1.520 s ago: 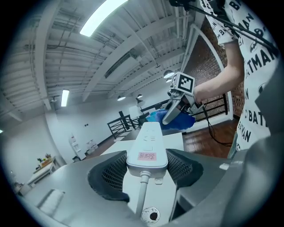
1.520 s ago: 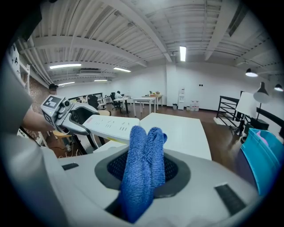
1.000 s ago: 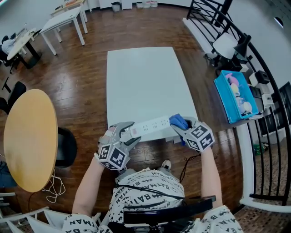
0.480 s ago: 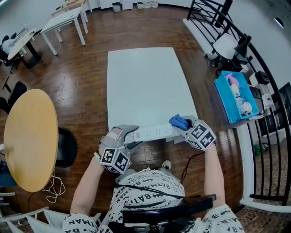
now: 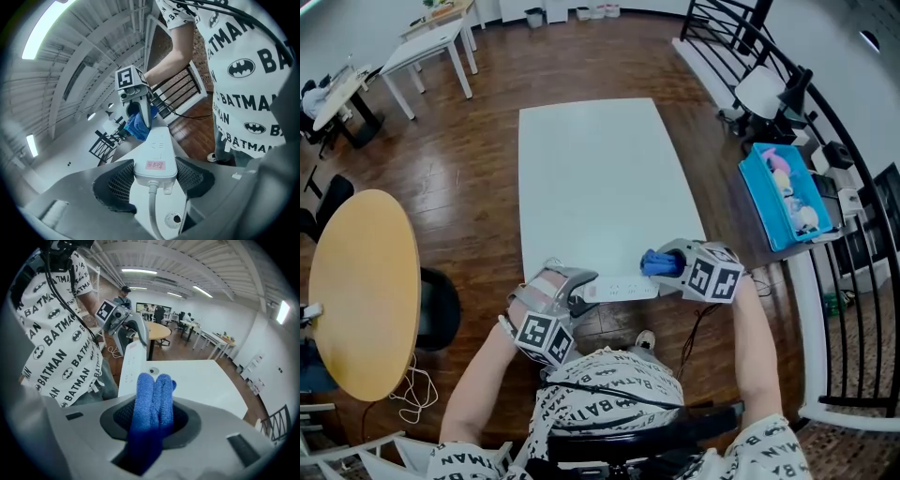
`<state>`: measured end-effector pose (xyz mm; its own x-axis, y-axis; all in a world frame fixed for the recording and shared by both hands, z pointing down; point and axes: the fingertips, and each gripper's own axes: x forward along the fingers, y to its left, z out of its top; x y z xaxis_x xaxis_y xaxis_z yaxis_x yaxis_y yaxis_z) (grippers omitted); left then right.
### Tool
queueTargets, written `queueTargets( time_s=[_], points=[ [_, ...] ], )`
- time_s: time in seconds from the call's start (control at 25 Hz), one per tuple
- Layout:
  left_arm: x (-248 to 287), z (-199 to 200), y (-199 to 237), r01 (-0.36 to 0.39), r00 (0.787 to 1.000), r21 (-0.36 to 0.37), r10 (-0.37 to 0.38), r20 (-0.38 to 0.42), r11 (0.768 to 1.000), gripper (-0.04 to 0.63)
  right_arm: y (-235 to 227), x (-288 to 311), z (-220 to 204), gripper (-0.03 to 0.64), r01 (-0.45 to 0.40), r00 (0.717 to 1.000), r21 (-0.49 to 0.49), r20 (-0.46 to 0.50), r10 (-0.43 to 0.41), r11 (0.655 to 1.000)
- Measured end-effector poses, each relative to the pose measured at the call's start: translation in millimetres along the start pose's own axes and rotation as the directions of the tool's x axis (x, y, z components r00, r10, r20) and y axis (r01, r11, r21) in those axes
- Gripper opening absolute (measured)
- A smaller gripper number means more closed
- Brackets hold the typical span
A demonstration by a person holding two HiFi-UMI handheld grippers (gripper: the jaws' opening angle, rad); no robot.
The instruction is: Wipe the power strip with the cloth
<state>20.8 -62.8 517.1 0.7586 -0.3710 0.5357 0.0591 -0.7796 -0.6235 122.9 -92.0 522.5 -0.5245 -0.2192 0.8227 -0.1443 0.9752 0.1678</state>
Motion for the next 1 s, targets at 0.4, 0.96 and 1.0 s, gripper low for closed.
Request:
queueTargets(
  time_s=[0.4, 0.96, 1.0],
  points=[
    [15.6, 18.2, -11.1, 0.047, 0.999, 0.038, -0.048, 0.026, 0.998, 0.282, 18.9, 18.3, 82.0, 0.133, -0.084, 0.994, -0.199, 0.052, 0.096, 0.976],
    [10.4, 9.7, -9.8, 0.026, 0.999, 0.026, -0.026, 0.019, 0.999, 0.282, 13.4, 26.9, 49.6, 0.133, -0.114, 0.993, -0.168, -0.045, 0.108, 0.979],
    [9.0, 8.2, -8.0, 0.02, 1.0, 0.02, -0.021, 0.018, 1.0, 0.282, 10.8, 25.4, 41.4, 0.133, -0.109, 0.993, -0.145, -0.052, 0.103, 0.983]
  ],
)
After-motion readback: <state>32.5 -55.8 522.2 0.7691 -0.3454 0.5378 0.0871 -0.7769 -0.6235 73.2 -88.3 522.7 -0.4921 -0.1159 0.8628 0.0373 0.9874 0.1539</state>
